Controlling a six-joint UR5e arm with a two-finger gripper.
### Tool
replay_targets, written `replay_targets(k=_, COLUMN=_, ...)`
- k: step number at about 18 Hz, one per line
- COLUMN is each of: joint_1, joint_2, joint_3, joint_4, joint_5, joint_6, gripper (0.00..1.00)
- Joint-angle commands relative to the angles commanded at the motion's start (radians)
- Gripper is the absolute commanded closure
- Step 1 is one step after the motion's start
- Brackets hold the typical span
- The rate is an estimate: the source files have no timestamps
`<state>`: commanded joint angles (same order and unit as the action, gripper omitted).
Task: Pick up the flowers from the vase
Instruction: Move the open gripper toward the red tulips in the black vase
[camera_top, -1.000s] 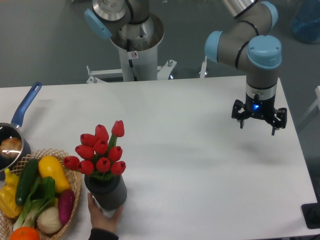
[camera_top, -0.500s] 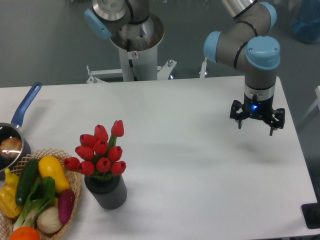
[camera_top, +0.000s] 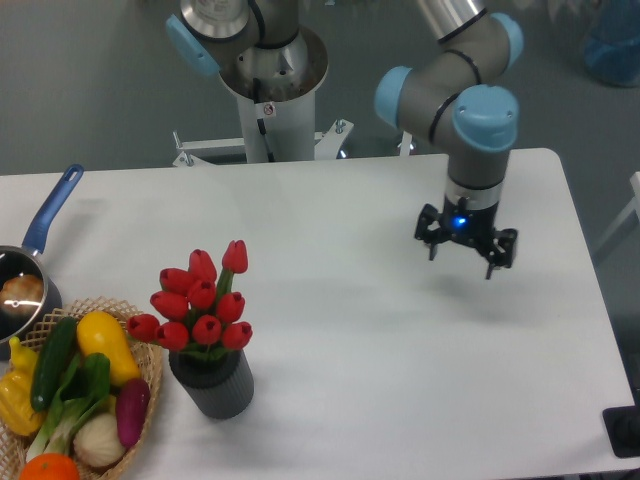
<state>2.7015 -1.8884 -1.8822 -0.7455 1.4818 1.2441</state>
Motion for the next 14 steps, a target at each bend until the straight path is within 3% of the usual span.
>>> replay_targets(k=3, joint_1=-0.049, joint_2=0.012, joint_3=0.0, joint_4=0.005, joint_5=-0.012, joint_6=-0.006, gripper=0.0)
replay_targets(k=7, joint_1=-0.107, joint_2=0.034, joint_3=0.0, joint_4=0.005, joint_5=-0.119, joint_6=-0.009, gripper=0.0)
replay_targets(k=14, joint_1=-0.135, joint_2=0.064, joint_3=0.008, joint_4=0.006, joint_5=-0.532, joint_6=0.002, gripper=0.0)
